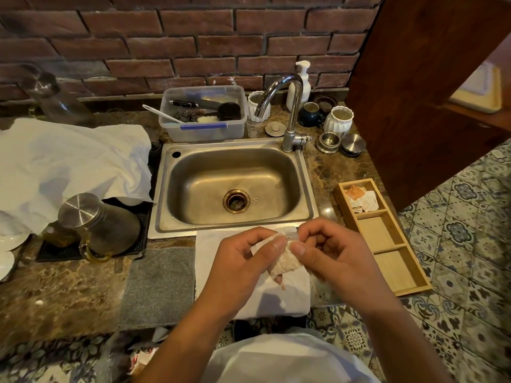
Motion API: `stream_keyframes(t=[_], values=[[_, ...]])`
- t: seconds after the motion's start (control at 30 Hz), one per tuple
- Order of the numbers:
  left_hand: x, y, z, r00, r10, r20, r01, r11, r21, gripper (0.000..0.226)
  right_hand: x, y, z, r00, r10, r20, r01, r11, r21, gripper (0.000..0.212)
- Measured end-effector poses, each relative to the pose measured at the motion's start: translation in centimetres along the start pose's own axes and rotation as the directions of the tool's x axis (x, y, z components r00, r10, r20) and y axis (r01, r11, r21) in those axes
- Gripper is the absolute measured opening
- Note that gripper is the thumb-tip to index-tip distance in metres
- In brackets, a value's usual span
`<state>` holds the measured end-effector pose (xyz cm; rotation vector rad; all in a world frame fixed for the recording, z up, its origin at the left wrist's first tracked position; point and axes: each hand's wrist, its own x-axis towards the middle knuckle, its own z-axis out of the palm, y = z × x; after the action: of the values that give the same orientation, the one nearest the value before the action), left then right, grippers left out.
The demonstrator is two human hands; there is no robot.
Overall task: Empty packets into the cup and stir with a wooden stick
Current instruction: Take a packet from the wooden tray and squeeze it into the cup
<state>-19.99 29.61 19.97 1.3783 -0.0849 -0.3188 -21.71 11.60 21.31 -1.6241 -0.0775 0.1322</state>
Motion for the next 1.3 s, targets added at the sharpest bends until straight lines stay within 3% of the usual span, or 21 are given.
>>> stream_keyframes(t=[0.13,0.27,0.4,0.63,0.97,1.17,1.23,1.3], values=[[-0.1,0.0,-0.2,0.999,0.012,0.036,-0.015,0.998,0.065,0.018,-0.1,0.2,-0.5,0.998,0.029,0.059,-0.026,0.999,-0.044,0.009],[0.1,-0.1,-0.4,0.998,-0.018,0.055,0.010,0.990,0.137,0.018,-0.1,0.5,-1.0,0.989,0.078,0.126,-0.057,0.985,-0.165,0.026],[0.3,-0.7,-0.6,0.998,-0.048,0.051,0.037,0.980,0.194,0.015,-0.2,1.0,-1.0,0.987,-0.042,0.153,0.095,0.930,-0.355,0.019],[0.2,-0.8,-0.8,0.991,-0.125,0.043,0.122,0.990,0.065,0.020,-0.3,1.8,-0.1,0.983,-0.141,0.120,0.180,0.877,-0.445,0.025],[0.6,-1.2,-0.1,0.949,-0.314,0.022,0.311,0.927,-0.212,0.015,-0.2,2.9,0.8,0.962,-0.269,0.046,0.240,0.754,-0.612,0.012],[0.3,-0.8,-0.3,0.952,-0.287,0.107,0.306,0.908,-0.287,0.018,-0.2,2.0,0.9,0.978,-0.203,-0.043,0.159,0.868,-0.470,0.021],[0.2,-0.7,-0.2,0.957,-0.265,0.119,0.288,0.919,-0.269,0.015,0.1,1.4,0.7,0.978,-0.205,-0.033,0.167,0.872,-0.461,0.022],[0.1,-0.4,-0.1,0.973,-0.215,0.085,0.229,0.950,-0.214,0.012,0.4,0.7,0.3,0.991,-0.132,0.013,0.128,0.934,-0.334,0.019]])
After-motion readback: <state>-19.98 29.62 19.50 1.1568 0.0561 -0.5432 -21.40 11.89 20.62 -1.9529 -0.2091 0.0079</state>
